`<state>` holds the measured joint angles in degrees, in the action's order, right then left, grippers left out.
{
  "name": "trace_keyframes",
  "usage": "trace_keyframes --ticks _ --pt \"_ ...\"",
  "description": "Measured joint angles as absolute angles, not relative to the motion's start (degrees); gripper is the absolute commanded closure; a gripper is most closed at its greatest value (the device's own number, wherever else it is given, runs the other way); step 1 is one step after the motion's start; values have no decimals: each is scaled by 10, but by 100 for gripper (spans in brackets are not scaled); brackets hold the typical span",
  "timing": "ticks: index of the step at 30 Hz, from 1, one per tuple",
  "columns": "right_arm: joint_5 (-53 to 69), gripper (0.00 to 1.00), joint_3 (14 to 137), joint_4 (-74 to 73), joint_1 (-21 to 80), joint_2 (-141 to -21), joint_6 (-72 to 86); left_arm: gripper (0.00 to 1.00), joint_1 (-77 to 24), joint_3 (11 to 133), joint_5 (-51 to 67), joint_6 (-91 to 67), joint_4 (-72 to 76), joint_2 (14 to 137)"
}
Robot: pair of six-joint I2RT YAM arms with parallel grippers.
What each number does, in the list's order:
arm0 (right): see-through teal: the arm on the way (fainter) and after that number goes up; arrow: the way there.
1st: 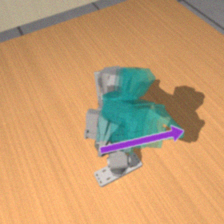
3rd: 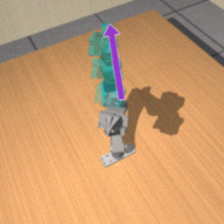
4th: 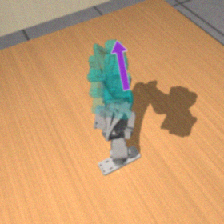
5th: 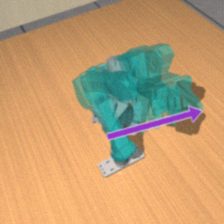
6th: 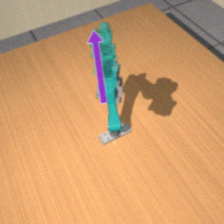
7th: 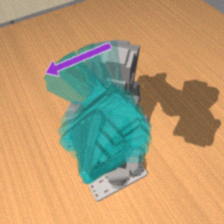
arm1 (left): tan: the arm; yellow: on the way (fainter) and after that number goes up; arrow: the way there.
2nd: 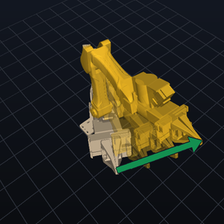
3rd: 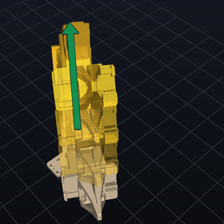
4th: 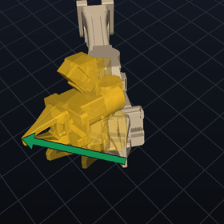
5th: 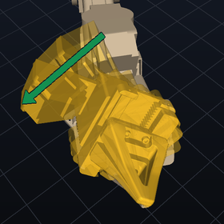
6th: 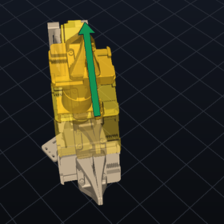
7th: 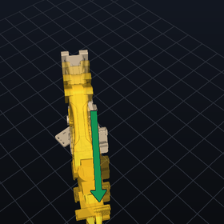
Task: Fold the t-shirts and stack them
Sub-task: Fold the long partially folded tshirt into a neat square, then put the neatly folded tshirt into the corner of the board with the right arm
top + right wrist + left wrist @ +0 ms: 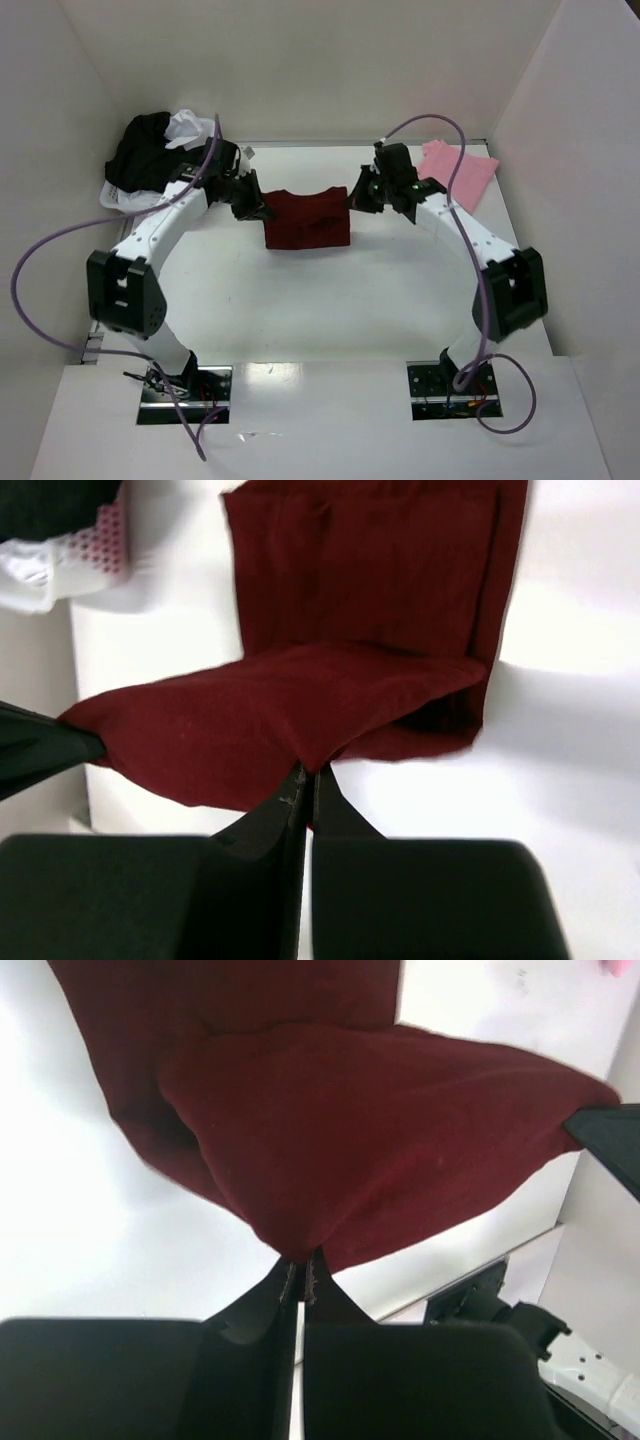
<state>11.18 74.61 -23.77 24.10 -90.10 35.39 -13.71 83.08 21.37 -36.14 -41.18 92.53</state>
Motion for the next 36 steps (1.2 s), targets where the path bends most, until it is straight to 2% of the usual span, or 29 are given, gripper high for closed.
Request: trace_keyframes --ticks 6,7,8,9,10,11,13,15,16,19,22,23,26,27,28,29,31,32,34,36 --pt "114 97 873 -233 228 -1076 339 100 -95 944 235 -333 -421 1087" --pt "115 94 893 -233 226 -1101 338 95 -89 967 238 -330 -423 1112" --pt "116 88 916 -232 224 -1125 337 87 -83 995 242 -327 -426 1139" --pt "118 66 937 -232 221 -1148 337 77 -77 1024 246 -323 -426 1166" --pt "120 50 961 -233 217 -1173 339 62 -73 1052 251 -318 -426 1190" --pt "121 37 986 -233 213 -1195 339 29 -68 1082 256 -315 -429 1215" --pt "123 17 1036 -235 205 -1237 339 17 -60 1144 267 -312 -427 1261" --pt "125 13 1069 -235 197 -1265 339 8 -55 1184 270 -312 -428 1288" --pt "126 13 1079 -236 193 -1273 339 7 -52 1198 272 -310 -430 1296" --pt "125 13 1091 -236 184 -1279 341 6 -43 1220 273 -305 -431 1301" --pt "125 28 1095 -233 178 -1277 338 7 -37 1221 274 -299 -428 1297" --pt "125 37 1092 -231 178 -1275 336 10 -35 1212 274 -297 -425 1293" --pt "132 40 1035 -209 178 -1245 334 17 -32 1136 276 -291 -407 1257" --pt "136 44 1007 -201 178 -1231 333 21 -32 1109 276 -289 -405 1245" --pt "140 48 981 -196 178 -1217 334 31 -33 1081 277 -288 -396 1235" --pt "143 51 959 -195 178 -1207 332 36 -35 1055 280 -289 -389 1225" --pt "144 53 923 -184 180 -1194 329 51 -42 1019 286 -289 -379 1218" --pt "144 53 908 -179 183 -1191 327 61 -47 1008 288 -292 -372 1218" --pt "144 55 889 -175 187 -1190 324 67 -56 994 289 -297 -360 1219" --pt "144 57 876 -173 192 -1190 322 67 -64 992 290 -303 -349 1219"
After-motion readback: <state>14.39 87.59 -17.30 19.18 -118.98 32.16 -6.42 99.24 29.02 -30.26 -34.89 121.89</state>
